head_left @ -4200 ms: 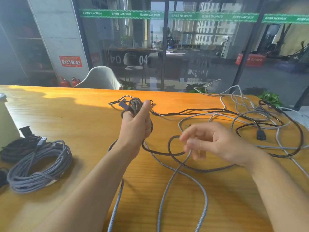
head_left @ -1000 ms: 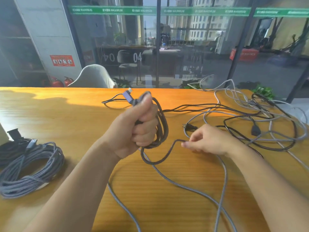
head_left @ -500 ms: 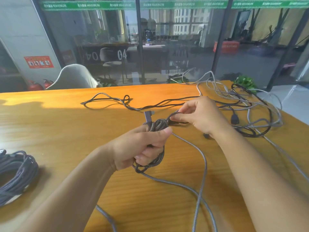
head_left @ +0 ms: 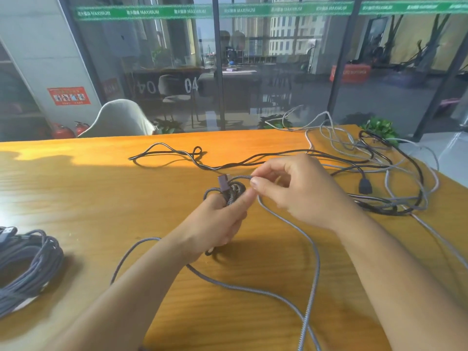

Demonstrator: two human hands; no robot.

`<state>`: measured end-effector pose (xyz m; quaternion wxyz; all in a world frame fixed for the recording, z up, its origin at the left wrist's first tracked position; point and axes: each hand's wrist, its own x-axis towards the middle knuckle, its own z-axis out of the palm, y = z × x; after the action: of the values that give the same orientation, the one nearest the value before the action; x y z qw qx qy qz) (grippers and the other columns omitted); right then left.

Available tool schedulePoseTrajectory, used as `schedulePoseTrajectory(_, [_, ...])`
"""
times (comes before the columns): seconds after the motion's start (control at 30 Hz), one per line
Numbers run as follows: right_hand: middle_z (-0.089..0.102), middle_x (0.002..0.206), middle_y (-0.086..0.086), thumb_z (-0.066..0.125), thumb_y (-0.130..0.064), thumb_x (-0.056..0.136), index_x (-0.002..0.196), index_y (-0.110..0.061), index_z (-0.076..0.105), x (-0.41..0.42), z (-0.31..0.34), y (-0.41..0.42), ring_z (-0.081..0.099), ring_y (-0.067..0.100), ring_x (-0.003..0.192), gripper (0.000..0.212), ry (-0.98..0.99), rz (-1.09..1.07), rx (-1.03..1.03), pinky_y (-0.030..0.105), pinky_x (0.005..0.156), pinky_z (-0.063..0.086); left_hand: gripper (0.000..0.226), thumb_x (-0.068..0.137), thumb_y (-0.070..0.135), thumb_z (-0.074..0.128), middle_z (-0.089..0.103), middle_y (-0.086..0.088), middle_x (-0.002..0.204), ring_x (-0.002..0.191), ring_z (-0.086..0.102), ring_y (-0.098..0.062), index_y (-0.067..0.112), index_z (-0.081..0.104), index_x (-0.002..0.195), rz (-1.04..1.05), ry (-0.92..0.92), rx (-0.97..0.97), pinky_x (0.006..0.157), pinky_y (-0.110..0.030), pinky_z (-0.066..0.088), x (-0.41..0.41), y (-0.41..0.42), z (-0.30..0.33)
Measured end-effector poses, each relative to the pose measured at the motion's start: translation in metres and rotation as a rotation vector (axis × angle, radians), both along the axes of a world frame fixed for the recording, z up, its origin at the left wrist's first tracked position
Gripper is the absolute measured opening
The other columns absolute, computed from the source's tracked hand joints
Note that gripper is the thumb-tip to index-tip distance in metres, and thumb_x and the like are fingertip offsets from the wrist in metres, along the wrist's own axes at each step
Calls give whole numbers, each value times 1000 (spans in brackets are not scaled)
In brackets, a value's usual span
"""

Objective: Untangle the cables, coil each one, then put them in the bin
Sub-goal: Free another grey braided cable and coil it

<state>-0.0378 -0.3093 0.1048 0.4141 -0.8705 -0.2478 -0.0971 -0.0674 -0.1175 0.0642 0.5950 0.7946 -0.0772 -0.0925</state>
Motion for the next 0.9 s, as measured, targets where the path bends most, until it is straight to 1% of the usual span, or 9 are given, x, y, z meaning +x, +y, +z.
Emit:
schedulePoseTrajectory(0.1, [76, 81, -8, 56, -25, 107, 106, -23, 77, -7, 2, 2, 68, 14, 60, 21, 134, 135, -22, 31, 59, 59, 64, 75, 84, 46, 24, 6, 60, 49, 16, -12, 21, 31, 77, 113, 52, -218, 41, -22, 15, 1, 13, 9])
schedulePoseTrajectory(0.17, [77, 86, -6, 50, -25, 110, 106, -21, 75, -11, 2, 2, 71, 18, 65, 25, 207, 210, -63, 32, 62, 58, 65, 71, 86, 49, 21, 4, 62, 47, 15, -12, 22, 37, 73, 221, 38, -348, 40, -22, 13, 4, 23, 13])
schedulePoseTrajectory(0.33, [77, 98, -2, 42, -20, 113, 119, -16, 67, -25, -12, 25, 71, 25, 70, 26, 341, 457, -168, 32, 63, 56, 61, 86, 71, 61, 16, 1, 65, 48, 12, -13, 22, 26, 76, 352, -12, -523, 42, -25, 9, 10, 37, 9])
schedulePoseTrajectory(0.4, [75, 103, -1, 38, -18, 113, 126, -17, 62, -30, -21, 36, 70, 23, 71, 27, 381, 524, -175, 34, 64, 57, 51, 98, 57, 58, 18, 1, 64, 46, 15, -12, 21, 35, 70, 353, -17, -600, 40, -23, 14, 12, 38, 9])
schedulePoseTrajectory(0.5, [71, 105, 5, 35, -17, 114, 129, -17, 58, -30, -28, 44, 63, 20, 71, 28, 462, 560, -108, 37, 63, 56, 46, 104, 46, 54, 19, 1, 65, 48, 17, -13, 19, 40, 70, 322, -51, -709, 40, -22, 17, 12, 40, 12])
schedulePoseTrajectory(0.6, [67, 94, 2, 34, -18, 115, 126, -17, 59, -27, -37, 45, 55, 17, 68, 28, 483, 565, -77, 34, 59, 53, 43, 105, 46, 52, 21, -2, 67, 54, 19, -18, 19, 38, 74, 276, -82, -746, 45, -24, 22, 9, 37, 16])
schedulePoseTrajectory(0.73, [63, 84, 1, 33, -24, 115, 120, -18, 61, -23, -47, 49, 46, 12, 58, 29, 441, 549, -108, 27, 55, 44, 44, 105, 48, 48, 37, -6, 62, 51, 41, -24, 17, 38, 75, 271, -115, -741, 51, -28, 40, 3, 33, 23])
schedulePoseTrajectory(0.83, [59, 70, -3, 38, -37, 113, 102, -16, 67, -14, -51, 46, 46, 6, 57, 38, 324, 483, -202, 23, 60, 40, 44, 105, 49, 46, 27, 2, 56, 43, 28, -16, 19, 38, 73, 188, -73, -801, 44, -25, 27, -1, 37, 27])
schedulePoseTrajectory(0.9, [53, 61, -8, 44, -51, 108, 83, -20, 68, -5, -50, 40, 46, 9, 56, 47, 260, 436, -263, 28, 60, 39, 45, 106, 49, 43, 22, 6, 53, 41, 19, -11, 21, 36, 71, 129, -60, -823, 45, -27, 17, -3, 43, 32])
